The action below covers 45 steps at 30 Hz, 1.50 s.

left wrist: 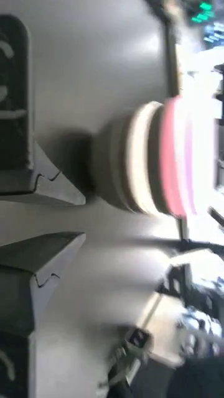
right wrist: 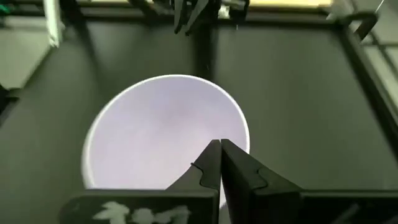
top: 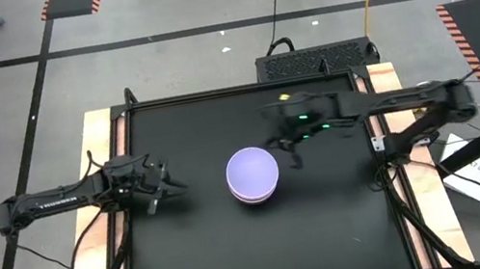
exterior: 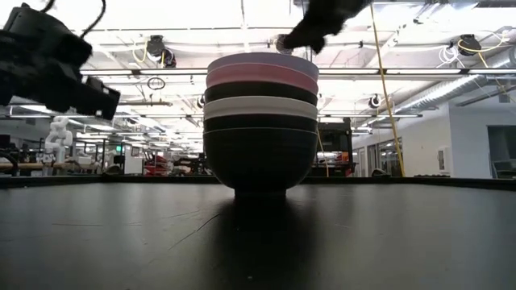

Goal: Nest bowls inside each other
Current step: Return to Home Position

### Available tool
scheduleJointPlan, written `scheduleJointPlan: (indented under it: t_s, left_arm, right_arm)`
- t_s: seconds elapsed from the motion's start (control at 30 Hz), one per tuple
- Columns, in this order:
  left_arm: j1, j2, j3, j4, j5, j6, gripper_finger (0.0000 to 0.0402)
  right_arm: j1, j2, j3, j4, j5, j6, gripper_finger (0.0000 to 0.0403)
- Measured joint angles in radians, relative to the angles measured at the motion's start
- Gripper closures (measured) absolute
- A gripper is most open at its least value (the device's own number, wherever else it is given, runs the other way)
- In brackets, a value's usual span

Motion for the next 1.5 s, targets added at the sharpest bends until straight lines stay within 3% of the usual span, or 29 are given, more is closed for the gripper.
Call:
scheduleJointPlan:
  t_s: [0.27, 0.43, 0.57, 0.9, 1.23, 1.5]
  left_arm:
    - [-0.025, -0.006, 0.000, 0.215, -0.021, 0.017, 0.0321]
    - [-0.006, -0.005, 0.001, 0.153, -0.106, 0.047, 0.0321]
    - [0.019, -0.005, 0.000, 0.103, -0.157, 0.084, 0.0321]
    - [0.089, -0.005, 0.017, 0.060, -0.252, 0.097, 0.0321]
    - [0.108, -0.100, 0.156, -0.099, -0.219, 0.099, 0.0321]
    - [0.108, -0.287, 0.099, -0.124, -0.137, -0.056, 0.0321]
  right_arm:
    - [0.004, -0.451, -0.419, 0.198, 0.001, 0.071, 0.0403]
    - [0.002, -0.710, -0.657, 0.301, 0.000, 0.150, 0.0403]
    - [-0.007, -0.856, -0.752, 0.305, 0.000, 0.189, 0.0403]
    - [-0.012, -1.024, -0.864, 0.228, 0.029, 0.182, 0.0403]
    - [-0.018, -1.144, -1.026, 0.271, 0.046, 0.246, 0.0403]
    - [-0.018, -1.220, -1.085, 0.287, 0.051, 0.272, 0.0403]
